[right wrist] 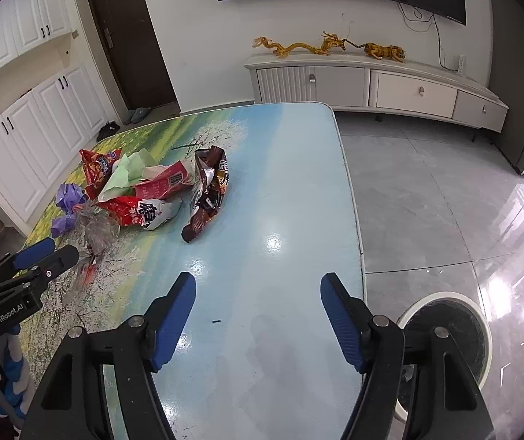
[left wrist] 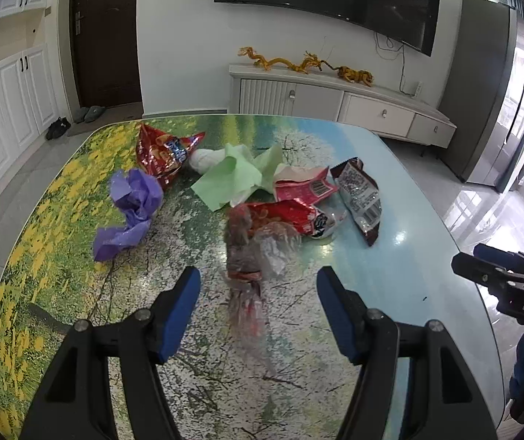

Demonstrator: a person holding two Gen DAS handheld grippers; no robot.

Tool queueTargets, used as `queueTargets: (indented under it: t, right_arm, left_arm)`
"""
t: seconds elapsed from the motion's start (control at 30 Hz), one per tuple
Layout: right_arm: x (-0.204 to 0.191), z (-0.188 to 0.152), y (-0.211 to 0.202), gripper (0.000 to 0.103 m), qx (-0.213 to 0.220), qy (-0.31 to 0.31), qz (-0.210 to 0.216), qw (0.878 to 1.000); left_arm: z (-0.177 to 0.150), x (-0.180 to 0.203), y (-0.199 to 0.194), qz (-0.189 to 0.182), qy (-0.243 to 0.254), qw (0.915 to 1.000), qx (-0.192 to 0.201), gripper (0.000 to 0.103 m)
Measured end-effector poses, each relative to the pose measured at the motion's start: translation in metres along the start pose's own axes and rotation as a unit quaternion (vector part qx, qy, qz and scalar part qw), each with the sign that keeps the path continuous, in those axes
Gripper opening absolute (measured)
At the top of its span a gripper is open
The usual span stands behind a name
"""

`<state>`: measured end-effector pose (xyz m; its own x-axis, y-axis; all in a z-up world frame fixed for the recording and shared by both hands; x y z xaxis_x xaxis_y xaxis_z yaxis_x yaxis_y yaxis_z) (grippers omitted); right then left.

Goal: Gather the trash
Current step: 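Move both grippers back over the remaining wrappers on the table, then grasp the brown snack wrapper with the right gripper while the left grasps the purple bag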

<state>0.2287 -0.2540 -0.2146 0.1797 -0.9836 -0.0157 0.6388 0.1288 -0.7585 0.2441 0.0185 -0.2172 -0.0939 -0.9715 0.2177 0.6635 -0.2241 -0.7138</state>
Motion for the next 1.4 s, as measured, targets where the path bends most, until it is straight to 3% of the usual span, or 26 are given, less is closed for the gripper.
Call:
queueTargets:
  t: [0.13,0.3,0.57,0.73,1.07,1.27,1.37,1.4]
  right_arm:
    - [-0.005,0.003,0.010,0.069,-0.004,-0.004,0.009,1.000]
    - [-0.014,0.012,0.020,0.069,-0.003,-0.016,0.022,1.000]
    - [-0.031,0.038,0.041,0.069,0.007,-0.033,0.051,0.998]
    - [-0.034,0.059,0.058,0.069,0.012,-0.037,0.059,0.998]
    - [-0.028,0.080,0.093,0.068,0.001,-0.022,0.067,0.998]
    - [-0.022,0.083,0.105,0.060,-0.006,-0.013,0.070,0.997]
    - [-0.021,0.081,0.110,0.051,-0.010,-0.012,0.070,0.997]
    - [-0.020,0.082,0.109,0.049,-0.009,-0.013,0.068,0.998]
  left_arm:
    - [0.015,-0.030,-0.004,0.000,-0.037,0.9992,0.018,0.064]
    - [0.044,-0.068,-0.016,0.005,-0.090,0.9934,0.070,0.068]
    - [0.068,-0.101,-0.009,0.039,-0.100,0.9915,0.074,0.070]
    - [0.076,-0.108,0.000,0.056,-0.082,0.9925,0.071,0.072]
    - [0.078,-0.099,0.042,0.042,-0.054,0.9974,0.021,0.075]
    - [0.074,-0.100,0.066,0.048,-0.057,0.9973,-0.001,0.074]
    - [0.071,-0.098,0.072,0.050,-0.054,0.9973,-0.008,0.067]
    - [0.070,-0.098,0.074,0.049,-0.054,0.9973,-0.012,0.060]
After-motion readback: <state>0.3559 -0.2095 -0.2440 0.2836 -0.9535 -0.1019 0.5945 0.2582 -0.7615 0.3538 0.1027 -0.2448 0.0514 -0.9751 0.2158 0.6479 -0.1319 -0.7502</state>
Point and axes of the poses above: each gripper's, at about its wrist camera, not at the fingertips, and y roughly the way its jaws point, x to its right, z to its top, the point moved 8 cm from there along y, roughly the way its jaws point, and after that the axes turned 11 degrees about -y, right-handed, at the moved point
